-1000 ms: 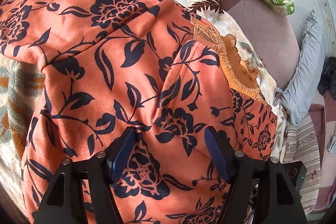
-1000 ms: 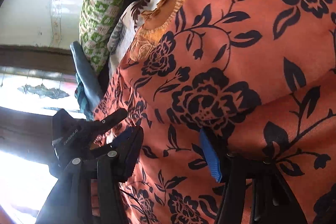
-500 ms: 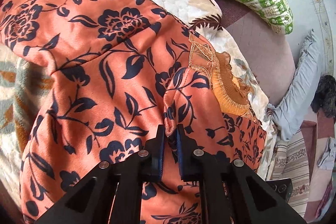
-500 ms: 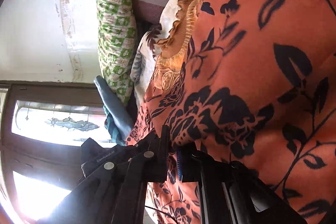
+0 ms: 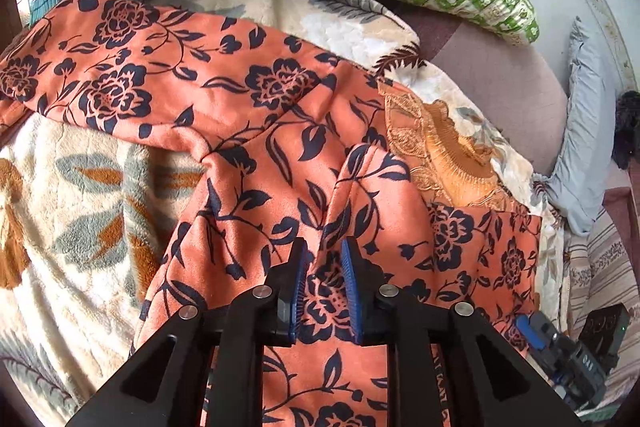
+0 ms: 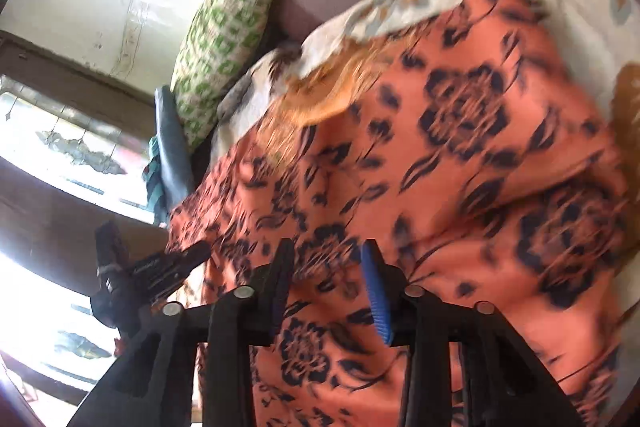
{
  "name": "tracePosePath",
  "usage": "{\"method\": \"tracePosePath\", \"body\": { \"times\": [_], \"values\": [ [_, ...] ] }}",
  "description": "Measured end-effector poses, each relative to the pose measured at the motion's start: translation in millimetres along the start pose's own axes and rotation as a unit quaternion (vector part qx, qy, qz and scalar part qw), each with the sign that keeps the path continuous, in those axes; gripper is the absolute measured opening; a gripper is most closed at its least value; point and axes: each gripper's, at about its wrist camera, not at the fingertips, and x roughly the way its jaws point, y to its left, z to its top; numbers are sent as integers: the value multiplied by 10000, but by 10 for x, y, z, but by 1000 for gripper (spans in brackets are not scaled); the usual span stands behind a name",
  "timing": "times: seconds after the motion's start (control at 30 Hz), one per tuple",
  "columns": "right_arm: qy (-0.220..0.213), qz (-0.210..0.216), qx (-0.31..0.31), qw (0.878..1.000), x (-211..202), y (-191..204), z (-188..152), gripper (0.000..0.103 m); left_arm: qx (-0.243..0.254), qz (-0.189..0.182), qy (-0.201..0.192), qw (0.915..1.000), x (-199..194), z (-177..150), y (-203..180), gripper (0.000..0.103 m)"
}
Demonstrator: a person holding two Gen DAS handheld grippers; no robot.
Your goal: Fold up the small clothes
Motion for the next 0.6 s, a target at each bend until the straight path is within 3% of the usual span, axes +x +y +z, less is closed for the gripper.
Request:
{"method": "tracePosePath", "body": {
  "times": [0.13,0.23,0.3,0.33,0.37,0.4,0.43,0.53,0.57,0.6],
  "values": [
    [-805,-988,419,9910,-272,-487,559,47,205,-73,2,9998,-11,55,-187,28],
    [-761,-1659,562,9816,-121,-738,808,47,389,16,167,9991,126,77,-359,28],
    [-520,-1786,625,9806,38,-866,866,47,421,10,275,9987,243,104,-456,28],
    [-418,-1774,573,9816,89,-900,872,44,456,22,291,9985,299,118,-505,28],
    [-430,-1750,419,9827,103,-889,869,27,528,74,282,9982,344,123,-549,29],
    [-532,-1803,201,9820,95,-853,862,17,634,198,252,9975,400,127,-592,29],
    [-632,-1951,48,9787,73,-846,859,14,757,413,196,9961,477,135,-623,29],
    [-564,-2168,320,9741,66,-1046,872,14,1131,1380,222,9837,812,154,-645,29],
    [-577,-2089,337,9757,37,-1057,869,14,1196,1560,287,9801,898,161,-613,33],
    [-608,-2091,275,9756,-8,-1022,861,15,1187,1453,237,9819,890,157,-610,33]
  ]
}}
